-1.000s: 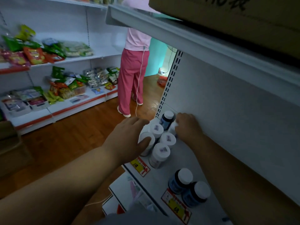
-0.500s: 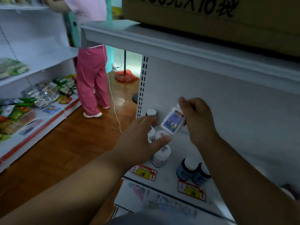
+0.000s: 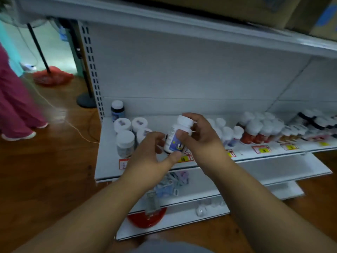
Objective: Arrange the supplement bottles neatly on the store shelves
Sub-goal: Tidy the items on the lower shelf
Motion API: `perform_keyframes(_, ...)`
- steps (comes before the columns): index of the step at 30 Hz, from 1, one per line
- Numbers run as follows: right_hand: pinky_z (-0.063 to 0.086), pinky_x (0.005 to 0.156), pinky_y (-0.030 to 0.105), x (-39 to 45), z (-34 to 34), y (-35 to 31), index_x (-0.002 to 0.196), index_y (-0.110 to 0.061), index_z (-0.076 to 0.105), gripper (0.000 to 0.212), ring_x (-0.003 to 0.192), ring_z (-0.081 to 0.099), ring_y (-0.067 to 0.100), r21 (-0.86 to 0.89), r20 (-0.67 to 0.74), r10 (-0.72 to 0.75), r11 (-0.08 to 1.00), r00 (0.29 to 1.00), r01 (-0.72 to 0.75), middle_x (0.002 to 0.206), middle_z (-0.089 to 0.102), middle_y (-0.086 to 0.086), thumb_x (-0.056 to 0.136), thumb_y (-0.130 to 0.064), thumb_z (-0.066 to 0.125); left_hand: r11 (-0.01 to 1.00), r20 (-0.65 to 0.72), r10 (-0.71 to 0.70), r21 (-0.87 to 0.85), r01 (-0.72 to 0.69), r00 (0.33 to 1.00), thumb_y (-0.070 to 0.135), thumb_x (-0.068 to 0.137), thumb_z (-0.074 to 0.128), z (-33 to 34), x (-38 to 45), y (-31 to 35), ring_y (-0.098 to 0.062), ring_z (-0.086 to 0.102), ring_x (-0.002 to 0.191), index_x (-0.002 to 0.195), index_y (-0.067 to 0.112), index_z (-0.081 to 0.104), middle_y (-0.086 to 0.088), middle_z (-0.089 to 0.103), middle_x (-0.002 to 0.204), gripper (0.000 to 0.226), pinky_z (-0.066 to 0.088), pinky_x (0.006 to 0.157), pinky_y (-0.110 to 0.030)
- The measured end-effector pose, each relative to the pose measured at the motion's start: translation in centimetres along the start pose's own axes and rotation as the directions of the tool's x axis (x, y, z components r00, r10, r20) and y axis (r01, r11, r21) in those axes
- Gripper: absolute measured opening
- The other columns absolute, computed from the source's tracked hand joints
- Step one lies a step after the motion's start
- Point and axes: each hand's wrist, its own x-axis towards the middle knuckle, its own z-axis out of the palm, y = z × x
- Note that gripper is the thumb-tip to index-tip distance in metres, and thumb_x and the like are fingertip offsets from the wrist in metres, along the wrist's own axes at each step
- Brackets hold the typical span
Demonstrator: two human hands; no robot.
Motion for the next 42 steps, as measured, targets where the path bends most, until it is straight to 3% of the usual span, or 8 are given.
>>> perform_keyframes(5, 0.056, 0.076, 0.032, -3.2, -4.8, 0.3, 0.114, -0.038, 0.059, 0.035, 0.092, 0.068, 0.021, 0.028, -0.124, -0.015, 0.999, 0.992, 0.019, 0.098, 0.07, 0.001, 0.081, -0.034, 0.07, 0.995, 0.084, 0.086, -0.047, -0.083, 0.993, 0.066, 0.075, 0.061, 2.3, -0.6, 2.2, 0.016, 0.05, 0.095, 0.116, 0.045, 0.041, 0.025, 0.056, 0.107, 0.05, 0.038, 0.073, -0.007)
perform_keyframes(12, 0.055, 0.082, 0.043, -7.5, -12.6, 1.2, 0.117, -0.027, 0.058, 0.032, 0.094, 0.064, 0.032, 0.056, -0.225, -0.028, 0.998, 0.974, 0.041, 0.105, 0.066, 0.011, 0.087, -0.019, 0.065, 0.982, 0.181, 0.179, -0.09, -0.165, 0.967, 0.069, 0.065, 0.055, 11.3, -0.6, 6.8, 0.002, 0.055, 0.093, 0.123, 0.032, 0.048, 0.021, 0.056, 0.106, 0.069, 0.045, 0.079, -0.017)
perform_keyframes(15, 0.057, 0.076, 0.042, -8.7, -17.3, 2.2, 0.12, -0.023, 0.057, 0.032, 0.093, 0.064, 0.034, 0.009, -0.228, -0.005, 1.0, 0.974, 0.008, 0.105, 0.066, 0.014, 0.091, -0.013, 0.065, 0.979, 0.222, 0.199, -0.094, -0.182, 0.955, 0.065, 0.069, 0.058, 16.2, -0.6, 8.8, 0.006, 0.055, 0.093, 0.122, 0.037, 0.048, 0.021, 0.056, 0.107, 0.061, 0.041, 0.072, -0.007)
perform_keyframes(18, 0.057, 0.068, 0.04, -9.1, -22.2, 3.6, 0.118, -0.022, 0.058, 0.032, 0.089, 0.065, 0.033, 0.013, -0.213, 0.034, 0.999, 0.976, -0.032, 0.102, 0.067, 0.013, 0.09, -0.01, 0.066, 0.985, 0.241, 0.171, -0.079, -0.156, 0.955, 0.065, 0.069, 0.058, 21.2, -0.6, 10.6, 0.005, 0.054, 0.096, 0.12, 0.041, 0.045, 0.019, 0.055, 0.112, 0.058, 0.042, 0.077, -0.011)
perform_keyframes(28, 0.056, 0.084, 0.048, -2.4, -29.0, 8.1, 0.103, -0.029, 0.06, 0.029, 0.094, 0.065, 0.024, 0.025, -0.111, 0.005, 1.0, 0.994, -0.002, 0.103, 0.067, 0.005, 0.08, -0.015, 0.071, 0.93, 0.138, 0.157, 0.311, -0.194, 0.978, 0.066, 0.074, 0.057, 25.5, 2.4, 10.4, -0.004, 0.05, 0.108, 0.132, 0.025, 0.047, 0.009, 0.055, 0.123, 0.072, 0.042, 0.093, -0.027)
perform_keyframes(31, 0.056, 0.085, 0.043, 1.3, -28.0, 8.8, 0.097, -0.032, 0.06, 0.021, 0.088, 0.065, 0.014, 0.026, -0.093, -0.026, 0.999, 0.995, 0.028, 0.096, 0.068, -0.006, 0.079, -0.024, 0.067, 0.912, 0.069, 0.152, 0.376, -0.167, 0.986, 0.058, 0.074, 0.062, 24.0, 4.8, 9.1, -0.016, 0.053, 0.11, 0.13, 0.019, 0.051, 0.001, 0.056, 0.121, 0.069, 0.042, 0.094, -0.031)
perform_keyframes(36, 0.046, 0.059, 0.028, 7.0, -27.2, 9.3, 0.091, -0.042, 0.057, 0.013, 0.063, 0.059, 0.009, -0.053, -0.106, -0.038, 0.998, 0.994, 0.032, 0.079, 0.064, -0.01, 0.081, -0.036, 0.062, 0.842, 0.006, 0.216, 0.505, -0.19, 0.976, 0.05, 0.077, 0.072, 22.2, 9.9, 7.8, -0.027, 0.052, 0.114, 0.127, 0.011, 0.055, -0.009, 0.057, 0.122, 0.066, 0.037, 0.097, -0.031)
perform_keyframes(42, 0.044, 0.063, 0.009, 12.0, -27.4, 9.3, 0.088, -0.043, 0.053, 0.02, 0.075, 0.058, -0.008, -0.237, -0.064, -0.134, 0.965, 0.989, 0.116, 0.085, 0.061, -0.022, 0.086, -0.026, 0.064, 0.771, 0.129, 0.153, 0.605, -0.2, 0.98, 0.06, 0.075, 0.067, 22.3, 13.4, 6.8, -0.022, 0.035, 0.131, 0.14, 0.017, 0.043, -0.005, 0.043, 0.143, 0.082, 0.023, 0.104, -0.027)
